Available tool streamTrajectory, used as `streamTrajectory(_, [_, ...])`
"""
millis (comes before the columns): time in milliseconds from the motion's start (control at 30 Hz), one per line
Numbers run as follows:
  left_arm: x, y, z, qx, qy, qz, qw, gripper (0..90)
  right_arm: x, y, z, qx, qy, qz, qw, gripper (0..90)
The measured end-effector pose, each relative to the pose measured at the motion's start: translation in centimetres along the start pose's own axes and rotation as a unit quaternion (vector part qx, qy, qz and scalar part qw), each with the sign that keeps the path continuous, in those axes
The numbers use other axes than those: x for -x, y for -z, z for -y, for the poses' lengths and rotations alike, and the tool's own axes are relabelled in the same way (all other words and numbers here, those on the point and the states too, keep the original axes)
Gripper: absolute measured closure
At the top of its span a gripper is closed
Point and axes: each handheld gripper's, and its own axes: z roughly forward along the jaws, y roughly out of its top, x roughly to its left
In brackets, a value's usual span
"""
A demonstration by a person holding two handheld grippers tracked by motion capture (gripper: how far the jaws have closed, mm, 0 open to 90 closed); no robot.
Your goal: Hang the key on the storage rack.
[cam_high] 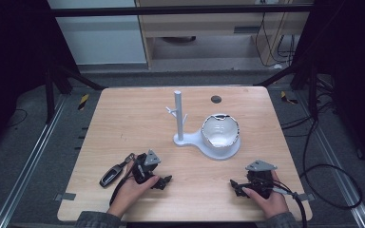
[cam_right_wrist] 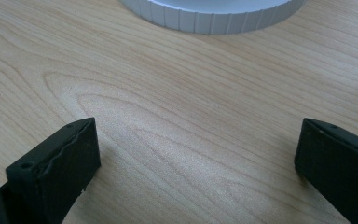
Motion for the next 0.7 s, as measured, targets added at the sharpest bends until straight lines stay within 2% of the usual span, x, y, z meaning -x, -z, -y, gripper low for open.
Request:
streamTrajectory(500, [-0.01, -0.20, -0.05, 0.004, 0.000, 0.003, 1.0000, 0.0, -0.09, 0.03, 0.04, 0.000, -0.003, 0.003, 1.0000, 0.4])
streamTrajectory(567, [0.03, -0.14, -0.11, 0.002, -0.003, 0.002, 1.0000, 0.1, -0.09, 0.02, 0.04, 0.001, -0.003, 0.003, 1.0000, 0.4])
streamTrajectory(633, [0.10, -0.02, -0.18, -0.001, -0.005, 0.003, 1.0000, 3.9, -0.09, 0.03, 0.04, 0.001, -0.003, 0.003, 1.0000, 0.4])
streamTrajectory(700, [0.47, 0.46, -0.43, -0.007, -0.019, -0.001, 0.9998, 4.2, -0.09, 0.03, 0.04, 0.001, -0.003, 0.003, 1.0000, 0.4])
